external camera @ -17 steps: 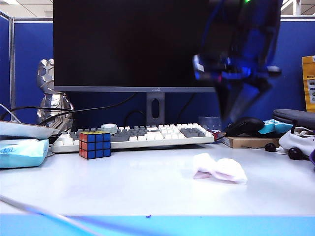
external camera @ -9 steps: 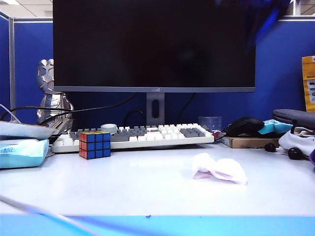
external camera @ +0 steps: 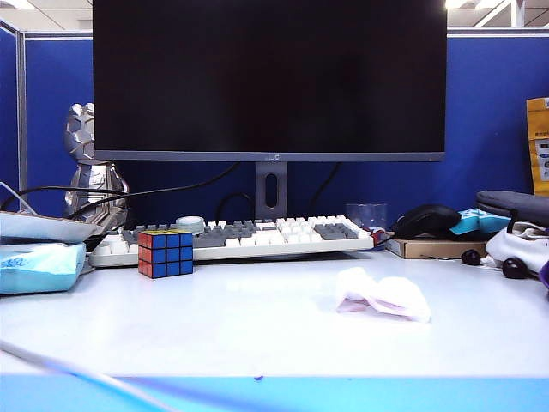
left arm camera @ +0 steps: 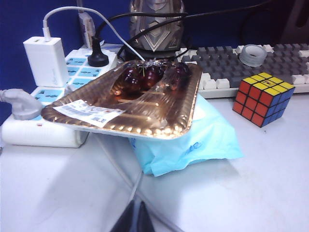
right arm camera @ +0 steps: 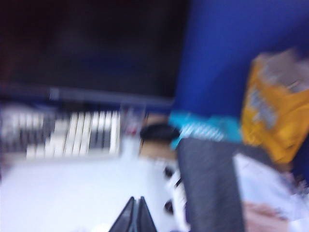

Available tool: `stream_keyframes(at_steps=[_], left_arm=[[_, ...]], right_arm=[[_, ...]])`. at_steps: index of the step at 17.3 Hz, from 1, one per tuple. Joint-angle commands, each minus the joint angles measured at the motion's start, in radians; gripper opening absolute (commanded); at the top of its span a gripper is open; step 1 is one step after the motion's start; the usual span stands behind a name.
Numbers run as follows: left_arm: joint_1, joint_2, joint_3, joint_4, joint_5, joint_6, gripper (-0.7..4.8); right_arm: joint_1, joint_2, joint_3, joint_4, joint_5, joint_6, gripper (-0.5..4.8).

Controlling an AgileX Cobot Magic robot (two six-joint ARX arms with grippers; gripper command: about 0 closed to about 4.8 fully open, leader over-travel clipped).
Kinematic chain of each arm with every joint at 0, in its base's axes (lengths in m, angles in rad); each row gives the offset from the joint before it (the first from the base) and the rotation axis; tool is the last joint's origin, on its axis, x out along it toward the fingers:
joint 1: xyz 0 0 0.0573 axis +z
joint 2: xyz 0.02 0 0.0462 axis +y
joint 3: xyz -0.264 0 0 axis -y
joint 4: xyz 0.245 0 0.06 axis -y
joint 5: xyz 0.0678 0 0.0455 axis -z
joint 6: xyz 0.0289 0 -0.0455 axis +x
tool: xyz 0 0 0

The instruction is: Use the wet wipes on the table to wipe the cherry juice off the table, then put the wipes back on the table.

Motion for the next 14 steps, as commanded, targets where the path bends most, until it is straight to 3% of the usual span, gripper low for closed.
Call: stream_keyframes(at_steps=[1, 3, 4, 6, 8, 11, 14], left_arm=[[0.001, -0.003, -0.001, -0.011, 0.005, -0.004, -0.02], [0.001, -0.003, -0.001, -0.011, 0.005, -0.003, -0.02], [0.001, -0.003, -0.001, -0.011, 0.005, -0.003, -0.02], [0.001, -0.003, -0.001, -0.011, 0.005, -0.004, -0.02], [0.001, -0.003, -0.001, -0.011, 0.005, -0.003, -0.02], [0.001, -0.003, -0.001, -0.011, 0.005, -0.003, -0.02], [0.001, -0.003, -0.001, -0.011, 0.005, -0.003, -0.02]], right_arm=[[-0.003, -0.142, -0.016, -0.010, 0.032, -0.002, -0.01], [-0.010, -0.247, -0.126, 0.055, 0.031, 0.011, -0.01], [-0.030, -0.318, -0.262, 0.159, 0.015, 0.013, -0.01], [-0.066, -0.387, -0.442, 0.315, -0.077, 0.013, -0.01], [-0.119, -0.454, -0.717, 0.600, -0.195, 0.011, -0.01], [-0.148, -0.484, -0.903, 0.612, -0.190, 0.001, -0.01], [-0.158, -0.558, -1.061, 0.743, -0.199, 0.002, -0.01]])
